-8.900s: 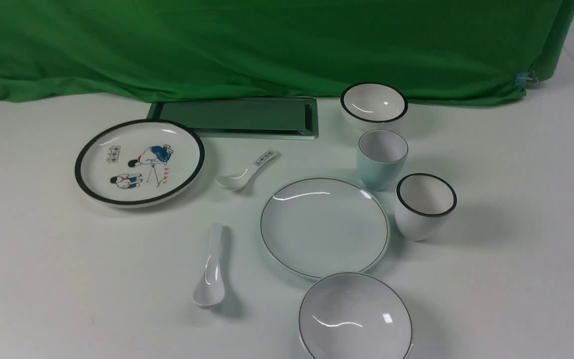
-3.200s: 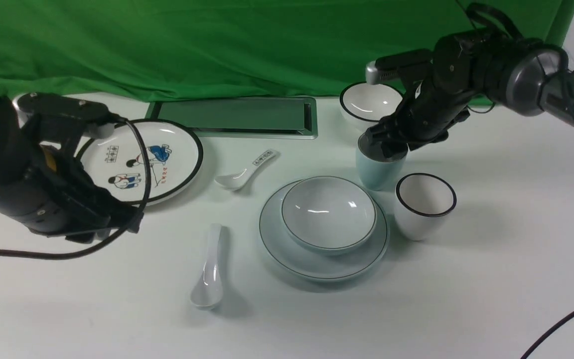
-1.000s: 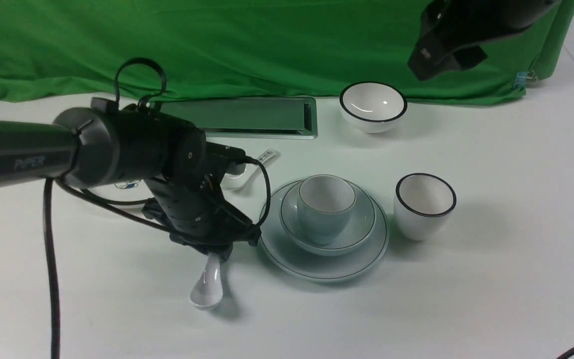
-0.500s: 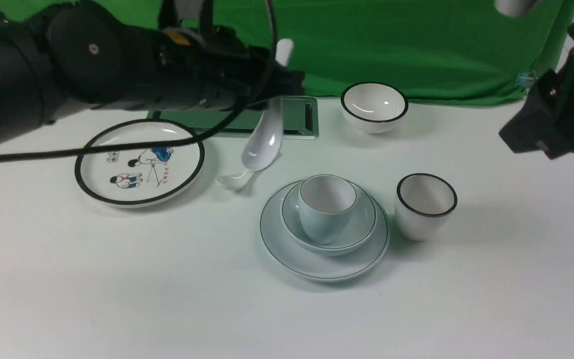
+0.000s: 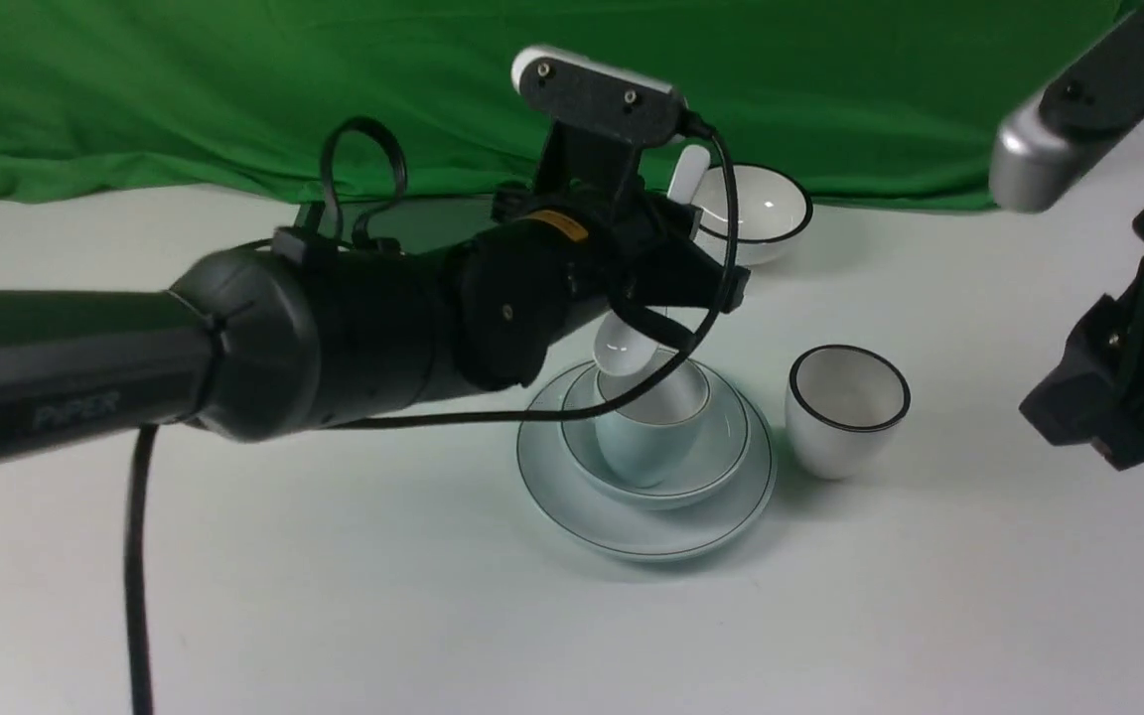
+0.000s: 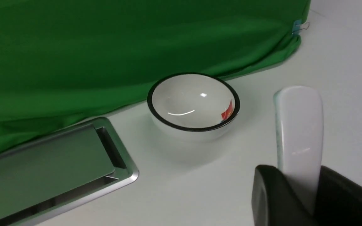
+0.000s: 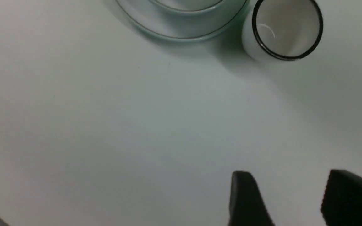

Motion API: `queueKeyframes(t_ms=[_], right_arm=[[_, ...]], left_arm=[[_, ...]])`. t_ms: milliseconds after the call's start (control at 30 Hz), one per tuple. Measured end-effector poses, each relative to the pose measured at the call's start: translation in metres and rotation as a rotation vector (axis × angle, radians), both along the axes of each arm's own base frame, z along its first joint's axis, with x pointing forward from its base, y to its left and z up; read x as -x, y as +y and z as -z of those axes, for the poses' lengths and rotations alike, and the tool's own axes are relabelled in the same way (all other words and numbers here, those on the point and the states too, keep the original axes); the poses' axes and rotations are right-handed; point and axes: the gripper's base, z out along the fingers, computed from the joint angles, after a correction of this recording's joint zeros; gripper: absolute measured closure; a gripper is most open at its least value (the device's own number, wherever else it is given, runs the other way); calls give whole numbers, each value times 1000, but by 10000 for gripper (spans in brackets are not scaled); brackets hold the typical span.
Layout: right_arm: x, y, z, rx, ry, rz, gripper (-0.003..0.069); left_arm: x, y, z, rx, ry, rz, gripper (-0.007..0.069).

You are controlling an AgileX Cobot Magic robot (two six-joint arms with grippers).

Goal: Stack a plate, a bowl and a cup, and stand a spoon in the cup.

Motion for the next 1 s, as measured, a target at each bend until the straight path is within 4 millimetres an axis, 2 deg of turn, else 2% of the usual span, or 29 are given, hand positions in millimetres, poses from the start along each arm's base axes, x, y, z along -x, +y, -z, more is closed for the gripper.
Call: queueKeyframes(t_ms=[300,433,533,667,733,767,800,833,900,933,1000], right_arm=[[0,0,6,4,8,-1,298],[0,0,6,5,11,0,299],[1,0,6,7,15,0,299],[6,-3,1,-2,-4,0,299],[9,-5,-4,-18,-34,-1,299],[10,-5,-5,-20,-38,-1,299],[12,-6,-10,-41,-76,-1,302],[13,-7,-12,-52,-98,-2,312],[14,-7,-19,-84,-158,-3,363],[14,-8,-20,-90,-167,-3,370],[14,-8,-24,-118,-210,4,461]], left_arm=[[-5,-9,22,50,34,2,512],[-4,-12,30,40,56,15,441],[2,-13,26,27,112,49,379],[25,-1,-5,-28,260,164,330],[42,14,-33,-61,329,221,325],[44,17,-40,-62,325,226,325],[57,32,-58,-87,363,248,330],[65,41,-66,-107,400,259,337],[84,69,-89,-143,446,254,380],[86,72,-90,-150,461,256,385],[104,97,-106,-168,462,222,442]])
